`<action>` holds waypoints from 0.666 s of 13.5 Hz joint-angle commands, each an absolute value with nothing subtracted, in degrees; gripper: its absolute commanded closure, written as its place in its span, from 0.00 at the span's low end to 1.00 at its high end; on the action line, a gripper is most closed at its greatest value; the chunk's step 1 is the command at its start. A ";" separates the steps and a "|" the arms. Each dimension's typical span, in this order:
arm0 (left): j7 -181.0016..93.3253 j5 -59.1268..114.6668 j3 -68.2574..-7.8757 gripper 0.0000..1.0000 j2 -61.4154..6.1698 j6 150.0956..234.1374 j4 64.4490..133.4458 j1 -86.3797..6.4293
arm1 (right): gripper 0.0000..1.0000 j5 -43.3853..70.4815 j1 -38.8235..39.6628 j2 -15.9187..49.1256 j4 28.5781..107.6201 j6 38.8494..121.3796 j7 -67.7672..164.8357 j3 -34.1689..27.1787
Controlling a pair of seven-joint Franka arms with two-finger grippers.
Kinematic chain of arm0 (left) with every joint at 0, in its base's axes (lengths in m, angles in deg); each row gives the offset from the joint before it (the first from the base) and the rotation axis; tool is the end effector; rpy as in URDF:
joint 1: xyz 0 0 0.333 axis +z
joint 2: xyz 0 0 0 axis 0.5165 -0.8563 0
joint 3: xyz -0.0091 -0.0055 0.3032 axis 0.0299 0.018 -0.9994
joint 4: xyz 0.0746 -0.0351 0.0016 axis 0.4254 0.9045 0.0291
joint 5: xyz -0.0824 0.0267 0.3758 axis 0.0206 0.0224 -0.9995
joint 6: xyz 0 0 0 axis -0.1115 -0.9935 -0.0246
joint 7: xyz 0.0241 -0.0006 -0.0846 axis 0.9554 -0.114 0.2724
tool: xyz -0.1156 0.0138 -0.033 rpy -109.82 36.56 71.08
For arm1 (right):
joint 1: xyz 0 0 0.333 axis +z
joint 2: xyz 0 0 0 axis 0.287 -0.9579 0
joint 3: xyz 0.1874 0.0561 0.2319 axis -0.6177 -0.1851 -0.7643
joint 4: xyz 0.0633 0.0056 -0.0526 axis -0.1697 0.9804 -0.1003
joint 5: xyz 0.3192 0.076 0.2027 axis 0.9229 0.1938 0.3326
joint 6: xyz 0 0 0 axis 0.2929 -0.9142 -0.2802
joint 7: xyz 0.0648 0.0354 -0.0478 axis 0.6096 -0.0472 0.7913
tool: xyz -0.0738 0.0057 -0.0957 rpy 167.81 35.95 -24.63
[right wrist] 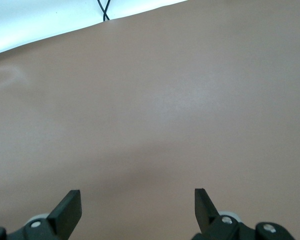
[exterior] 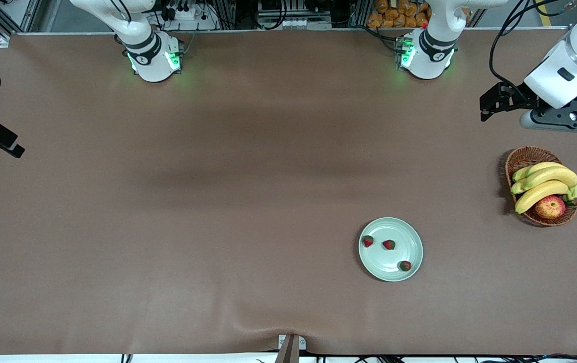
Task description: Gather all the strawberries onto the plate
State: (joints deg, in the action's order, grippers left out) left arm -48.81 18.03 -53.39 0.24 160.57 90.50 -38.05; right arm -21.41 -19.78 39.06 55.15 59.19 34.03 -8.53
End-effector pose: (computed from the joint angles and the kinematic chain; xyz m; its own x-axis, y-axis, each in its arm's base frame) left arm 0.5184 -0.0889 0.6033 0.9877 -0.1443 -0.0607 -0.1456 -0.9892 -0.0167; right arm 0.5622 -0.0306 0.6291 0.9661 -0.2269 0.1236 -0.2216 -0.9736 -0.0554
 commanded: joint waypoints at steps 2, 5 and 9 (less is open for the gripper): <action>-50.03 18.60 -53.84 0.00 -0.33 158.98 87.83 -37.87 | 0.00 -21.63 -19.58 38.84 53.98 57.48 34.54 -8.59; -49.76 17.90 -53.84 0.00 -0.59 158.98 87.83 -37.69 | 0.00 -21.63 -19.58 38.84 54.07 57.39 34.54 -8.59; -50.90 17.46 -53.84 0.00 -0.77 158.98 87.92 -37.26 | 0.00 -21.54 -19.67 38.92 54.07 55.55 34.45 -8.59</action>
State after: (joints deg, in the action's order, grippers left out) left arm -49.25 17.88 -53.79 -0.23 160.35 89.45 -37.67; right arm -21.41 -19.78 39.05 55.05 56.87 34.03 -8.64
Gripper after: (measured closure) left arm 0.000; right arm 0.000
